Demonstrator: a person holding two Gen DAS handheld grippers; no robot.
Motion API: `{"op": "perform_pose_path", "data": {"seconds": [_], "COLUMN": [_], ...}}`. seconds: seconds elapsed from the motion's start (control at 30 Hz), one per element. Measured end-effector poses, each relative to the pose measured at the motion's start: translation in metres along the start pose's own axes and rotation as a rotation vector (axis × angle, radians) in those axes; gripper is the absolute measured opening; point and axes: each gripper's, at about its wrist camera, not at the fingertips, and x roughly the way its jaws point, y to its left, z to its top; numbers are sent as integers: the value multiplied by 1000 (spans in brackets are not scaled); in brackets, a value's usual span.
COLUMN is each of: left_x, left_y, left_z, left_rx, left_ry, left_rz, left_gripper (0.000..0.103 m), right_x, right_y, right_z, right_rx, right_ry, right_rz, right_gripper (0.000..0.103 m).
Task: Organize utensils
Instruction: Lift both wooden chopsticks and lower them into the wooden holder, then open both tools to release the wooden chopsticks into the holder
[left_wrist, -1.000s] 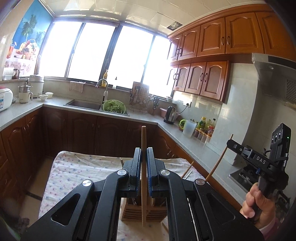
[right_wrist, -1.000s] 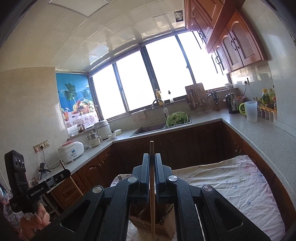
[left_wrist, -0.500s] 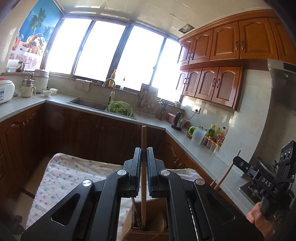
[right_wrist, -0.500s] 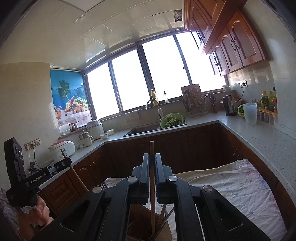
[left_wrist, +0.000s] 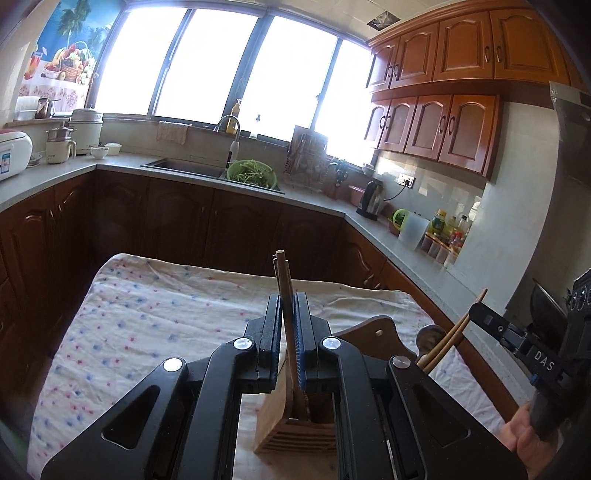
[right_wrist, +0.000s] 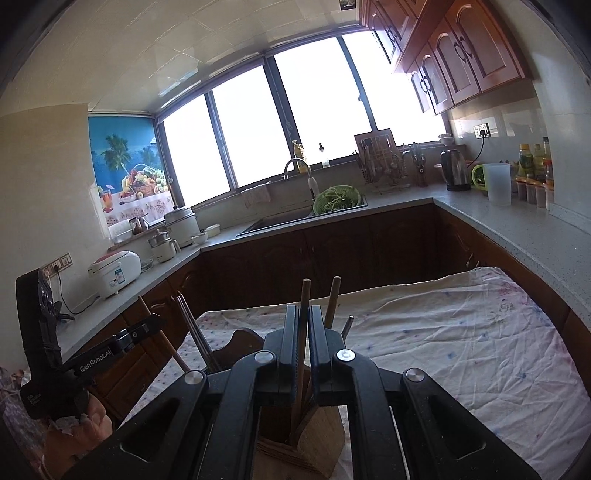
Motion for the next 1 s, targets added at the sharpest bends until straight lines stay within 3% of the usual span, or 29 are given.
{"op": "perform_pose_path", "data": {"seconds": [0.43, 0.47, 0.53, 0.57, 0.6, 0.67, 0.87, 1.0], "left_x": [1, 0, -4, -8, -11, -17, -33, -44], "left_y": [-1, 0, 2, 2, 3, 5, 10, 13], "left_z": [5, 5, 6, 6, 6, 6, -3, -15], "left_rx": [7, 6, -4, -10, -15, -20, -48, -60], "left_ry": [22, 22, 15, 5, -4, -12, 4, 29], "left_rz": [4, 10, 16, 18, 24, 33, 72, 89], "left_gripper": [8, 12, 28, 43, 55, 65, 90, 94], "right_x": [1, 0, -4, -8, -12, -20, -41, -53], "right_y": [-6, -6, -7, -8, -10, -10, -13, -16], "right_z": [6, 6, 8, 9, 9, 12, 13, 6], "right_rx": [19, 20, 34, 43, 49, 53, 61, 67], "right_ry": [32, 32, 24, 15, 1, -26, -58, -59], "right_rz": [-16, -11, -2, 2, 6, 3, 11, 16], "right_gripper": [10, 11, 26, 47, 59, 60, 87, 95]}}
